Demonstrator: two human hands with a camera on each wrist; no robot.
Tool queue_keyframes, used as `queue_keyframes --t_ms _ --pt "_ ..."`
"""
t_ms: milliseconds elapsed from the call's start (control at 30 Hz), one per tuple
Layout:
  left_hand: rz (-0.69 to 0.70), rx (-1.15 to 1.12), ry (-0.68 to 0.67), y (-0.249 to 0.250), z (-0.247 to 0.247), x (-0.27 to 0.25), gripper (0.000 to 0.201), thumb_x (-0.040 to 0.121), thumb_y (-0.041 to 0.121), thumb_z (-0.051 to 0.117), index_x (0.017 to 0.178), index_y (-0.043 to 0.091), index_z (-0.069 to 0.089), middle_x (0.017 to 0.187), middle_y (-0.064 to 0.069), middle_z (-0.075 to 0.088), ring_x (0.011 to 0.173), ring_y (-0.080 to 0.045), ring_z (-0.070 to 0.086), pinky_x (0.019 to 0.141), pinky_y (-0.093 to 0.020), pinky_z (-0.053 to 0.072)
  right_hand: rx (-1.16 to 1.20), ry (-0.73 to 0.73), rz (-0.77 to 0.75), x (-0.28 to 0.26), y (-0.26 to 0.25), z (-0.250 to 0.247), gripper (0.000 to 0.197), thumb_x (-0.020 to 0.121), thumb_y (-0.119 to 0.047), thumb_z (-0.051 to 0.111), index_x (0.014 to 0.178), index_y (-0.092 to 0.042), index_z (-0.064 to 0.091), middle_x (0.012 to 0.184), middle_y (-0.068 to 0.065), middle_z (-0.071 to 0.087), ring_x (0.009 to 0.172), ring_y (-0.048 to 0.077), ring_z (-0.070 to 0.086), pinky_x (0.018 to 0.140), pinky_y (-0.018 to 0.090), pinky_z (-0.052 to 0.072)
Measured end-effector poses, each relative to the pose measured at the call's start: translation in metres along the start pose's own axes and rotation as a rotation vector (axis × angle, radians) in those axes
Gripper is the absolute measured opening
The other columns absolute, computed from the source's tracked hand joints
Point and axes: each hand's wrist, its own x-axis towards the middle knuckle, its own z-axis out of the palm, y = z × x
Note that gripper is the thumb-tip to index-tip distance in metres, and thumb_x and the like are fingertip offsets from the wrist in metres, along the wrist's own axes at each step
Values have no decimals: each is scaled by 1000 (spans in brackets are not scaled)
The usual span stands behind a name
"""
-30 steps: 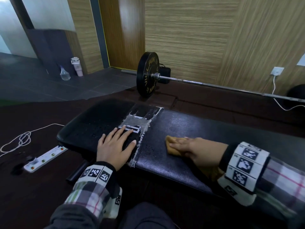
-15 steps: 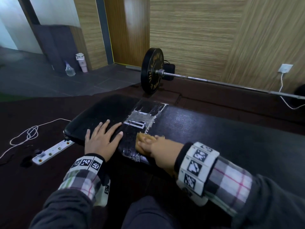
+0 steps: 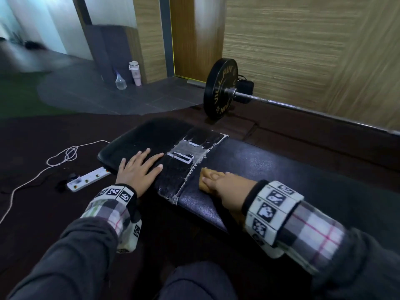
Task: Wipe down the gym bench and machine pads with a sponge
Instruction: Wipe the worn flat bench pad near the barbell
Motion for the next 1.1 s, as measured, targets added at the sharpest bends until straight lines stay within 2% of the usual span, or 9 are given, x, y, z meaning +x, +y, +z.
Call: queue_keyframes --t_ms 167,333,400,533,667,767,867,967,1100 --pt "-31 47 -58 4 -4 1 46 99 52 25 144 57 16 161 13 8 148 -12 4 118 -49 0 -87 -24 -177 -3 -43 -4 62 94 -11 46 149 -21 18 157 7 7 140 37 16 112 51 19" --pt "-35 48 -78 6 -5 1 46 99 52 24 145 56 15 161 13 5 148 -11 1 119 -49 -3 -14 -31 -294 -27 -22 3 61 94 -10 46 146 -33 24 158 -6 4 142 29 12 113 42 16" --pt "-19 20 -66 5 -5 1 45 98 54 26 143 57 18 161 15 8 148 -9 2 119 -46 -3 89 20 -277 -26 -8 10 62 90 -10 47 144 -36 29 157 -9 11 142 25 17 114 42 22" --pt "28 30 -128 -7 -15 10 49 96 60 29 144 56 20 160 17 8 148 -6 3 119 -42 -4 189 158 -240 -16 13 4 57 84 -11 48 136 -33 43 150 -10 30 135 17 36 103 37 39" --pt "-64 76 -77 -39 -29 38 53 95 60 30 147 52 20 161 12 10 148 -10 5 120 -44 -1 204 161 -148 8 24 -9 55 82 -10 44 134 -29 48 139 -6 46 127 18 45 99 34 42" --pt "-108 73 -93 -60 -28 50 61 89 74 19 147 54 15 162 11 4 149 -12 -2 119 -47 -3 275 224 -13 28 31 -23 61 79 -7 44 137 -25 46 140 -5 47 127 18 46 101 33 41" --pt "-101 69 -98 -62 -22 51 74 76 78 2 146 55 12 162 10 0 149 -13 -5 118 -47 -5 308 386 86 54 34 -46 60 74 -5 42 132 -16 52 137 3 51 119 28 53 96 38 47" --pt "-98 63 -122 -61 -23 52 74 76 77 -1 147 55 7 162 9 -3 149 -15 -6 117 -48 -8 289 536 106 93 36 -59 53 73 -3 51 126 -7 58 125 17 59 107 38 60 86 47 52" --pt "-86 40 -201 -64 -28 52 73 76 78 -5 145 54 -7 158 12 -20 148 -16 -14 114 -47 -14 250 375 149 133 32 -59 51 84 -8 54 135 -15 49 140 9 47 122 33 48 93 47 49"
